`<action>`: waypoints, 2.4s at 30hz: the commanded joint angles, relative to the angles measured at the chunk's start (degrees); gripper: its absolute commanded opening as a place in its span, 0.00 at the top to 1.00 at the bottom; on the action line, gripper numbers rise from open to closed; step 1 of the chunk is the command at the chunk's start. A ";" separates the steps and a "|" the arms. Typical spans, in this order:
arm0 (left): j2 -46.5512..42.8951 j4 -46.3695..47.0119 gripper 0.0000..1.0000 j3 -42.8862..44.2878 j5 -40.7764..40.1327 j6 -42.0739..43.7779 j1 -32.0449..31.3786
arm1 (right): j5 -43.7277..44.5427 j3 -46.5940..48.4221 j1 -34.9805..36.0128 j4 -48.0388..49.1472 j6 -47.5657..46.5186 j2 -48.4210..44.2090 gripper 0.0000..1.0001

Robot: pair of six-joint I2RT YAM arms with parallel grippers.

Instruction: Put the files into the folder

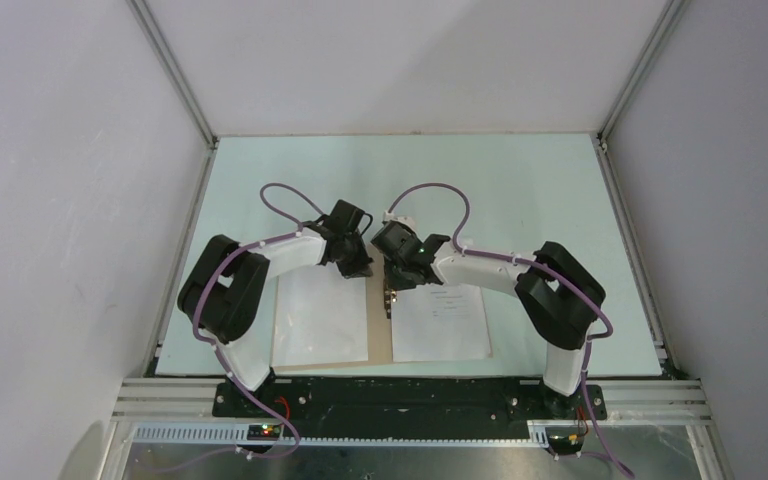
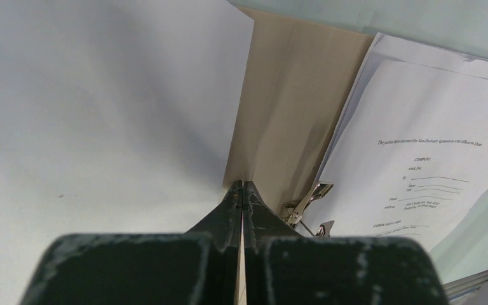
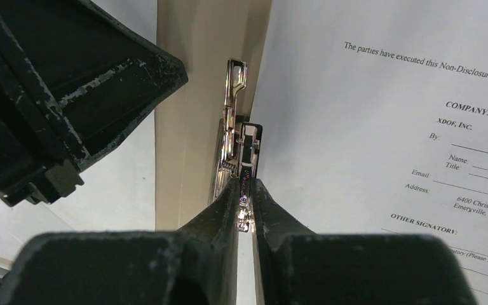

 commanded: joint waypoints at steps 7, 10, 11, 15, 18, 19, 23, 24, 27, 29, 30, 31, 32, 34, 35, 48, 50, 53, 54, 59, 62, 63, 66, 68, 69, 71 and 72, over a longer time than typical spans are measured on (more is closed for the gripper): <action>1.46 0.14 1.00 0.84 -1.47 -0.72 0.91 | 1.21 2.31 3.14 -3.44 1.25 0.72 0.92; 1.60 0.15 1.00 0.98 -1.34 -0.80 0.97 | 1.85 2.15 3.87 -4.19 1.73 1.06 0.92; 1.53 0.16 1.00 0.99 -1.33 -0.80 0.95 | 1.99 2.03 4.10 -4.22 1.80 1.06 0.92; 1.12 0.27 1.00 1.18 -0.97 -0.53 0.93 | 2.06 1.49 4.30 -3.51 2.23 1.30 0.92; 0.64 0.31 1.00 1.32 -0.23 -0.15 0.97 | 2.36 1.15 4.21 -3.03 2.14 1.36 0.91; 0.21 0.40 1.00 1.42 -0.04 -0.12 0.95 | 2.42 1.05 4.23 -2.70 2.14 1.53 0.90; -1.83 0.37 0.99 1.44 0.93 -0.01 0.96 | 2.17 -0.20 4.32 -1.49 2.49 2.24 0.90; -2.23 0.35 0.99 1.48 1.23 -0.06 0.97 | 2.13 -0.80 4.32 -1.00 2.58 2.26 0.89; -4.24 0.33 0.98 1.48 1.92 -0.25 0.90 | 2.31 -1.87 4.30 -0.18 2.69 2.60 0.88; -5.27 0.30 0.96 1.51 2.43 -0.08 0.92 | 2.33 -2.78 4.27 0.26 2.75 3.07 0.88; -5.81 0.29 0.95 1.74 2.79 0.17 0.90 | 2.22 -2.94 4.22 0.67 2.75 3.19 0.88; -6.02 0.32 0.93 1.85 3.22 0.80 0.89 | 2.22 -3.35 4.21 0.91 2.75 3.22 0.88; -6.20 0.32 0.91 2.19 3.67 1.23 0.89 | 1.99 -3.53 4.16 1.58 2.71 3.09 0.87; -5.90 0.28 0.87 2.98 5.27 2.81 0.79 | 1.29 -4.25 3.88 2.79 2.68 2.95 0.87; -5.71 0.27 0.85 3.21 6.56 3.96 0.71 | 0.87 -4.71 3.69 3.20 2.56 2.92 0.86; -1.17 -0.88 0.79 2.03 0.11 5.68 -2.03 | -4.68 -7.24 -0.80 12.10 -3.18 4.45 0.86; -0.85 -1.06 0.80 2.04 -2.02 5.29 -2.07 | -5.11 -7.26 -1.42 12.81 -4.57 4.86 0.86; -0.79 -1.62 0.79 2.08 -4.22 4.97 -2.14 | -5.64 -7.32 -2.85 13.55 -6.26 5.06 0.86; -0.83 -1.69 0.79 2.15 -5.24 5.08 -2.18 | -5.76 -7.30 -3.06 13.63 -6.99 5.08 0.86; 0.28 -2.55 0.78 3.43 -5.48 5.87 -2.52 | -6.57 -7.25 -4.33 14.19 -8.84 5.10 0.86; 0.19 -3.60 0.78 3.32 -7.04 5.42 -2.85 | -6.66 -7.32 -4.80 14.22 -9.47 5.30 0.86; -0.52 -3.69 0.78 2.89 -7.52 5.29 -3.01 | -6.69 -7.28 -4.95 14.18 -9.64 5.35 0.86; -2.25 -3.96 0.75 2.69 -9.02 5.12 -3.22 | -6.63 -7.28 -5.11 14.12 -9.95 5.49 0.87; -2.32 -4.36 0.74 3.27 -9.21 5.23 -3.22 | -6.73 -7.32 -5.18 14.28 -10.06 5.58 0.87; -2.18 -4.42 0.74 3.49 -9.04 5.25 -3.24 | -6.86 -7.28 -5.14 14.31 -10.01 5.56 0.87; -2.10 -4.49 0.73 3.82 -8.79 5.07 -3.21 | -6.99 -7.32 -5.12 14.38 -9.95 5.61 0.87; -2.21 -4.51 0.73 3.87 -8.84 4.99 -3.23 | -7.05 -7.28 -5.16 14.41 -9.92 5.62 0.87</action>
